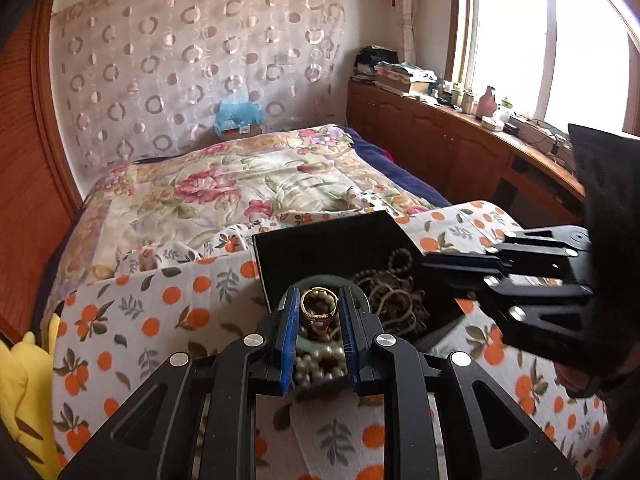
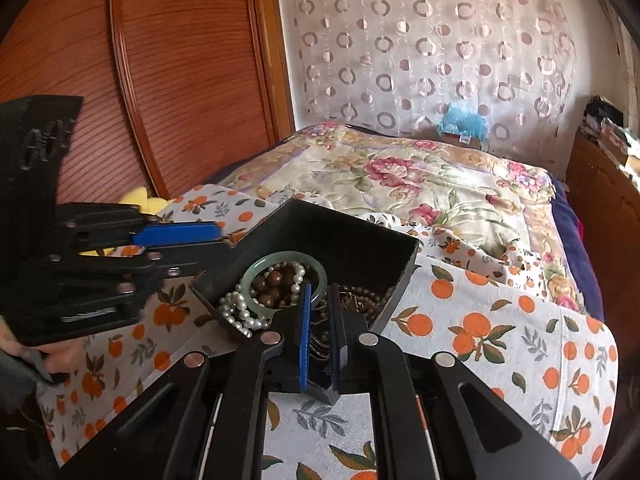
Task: Organize jewelry
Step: 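Lower the gold ring into the box and open the left tool, then withdraw the open left tool from the box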
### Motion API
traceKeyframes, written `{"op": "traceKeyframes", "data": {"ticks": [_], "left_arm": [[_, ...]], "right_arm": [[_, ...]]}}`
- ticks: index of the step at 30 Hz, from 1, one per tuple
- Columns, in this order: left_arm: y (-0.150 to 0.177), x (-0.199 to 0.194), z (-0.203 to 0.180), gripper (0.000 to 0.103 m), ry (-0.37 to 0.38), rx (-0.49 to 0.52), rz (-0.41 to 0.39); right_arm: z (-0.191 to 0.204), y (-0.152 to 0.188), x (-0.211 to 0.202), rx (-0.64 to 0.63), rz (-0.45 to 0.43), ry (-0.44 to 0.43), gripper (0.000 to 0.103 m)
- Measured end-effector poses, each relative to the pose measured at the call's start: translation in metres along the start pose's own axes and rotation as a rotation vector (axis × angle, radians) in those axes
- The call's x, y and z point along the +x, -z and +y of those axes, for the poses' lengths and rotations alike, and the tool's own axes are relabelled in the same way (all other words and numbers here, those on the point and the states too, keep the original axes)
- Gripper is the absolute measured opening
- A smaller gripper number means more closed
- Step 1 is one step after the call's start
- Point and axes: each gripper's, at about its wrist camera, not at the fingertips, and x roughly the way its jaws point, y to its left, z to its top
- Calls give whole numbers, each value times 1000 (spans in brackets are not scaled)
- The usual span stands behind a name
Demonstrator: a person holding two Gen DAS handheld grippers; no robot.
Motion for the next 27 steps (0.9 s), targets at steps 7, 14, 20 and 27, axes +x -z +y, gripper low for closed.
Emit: {"op": "traceKeyframes", "data": {"ticks": [7,14,20,27], "left_arm": [[-9,12,-1,19,-14,-22,9],[-8,6,-3,52,-53,-39,-1],[5,-20,-6,82,-88,-77,-24],[23,-56,-18,95,-104,-76,-57]], "right_arm": [[-8,9,-15,30,-18,40,16],[-9,29,-44,66,-49,104,17],[-2,41,-72,93,-92,142,21],[16,53,-98,107,-140,164,41]]}}
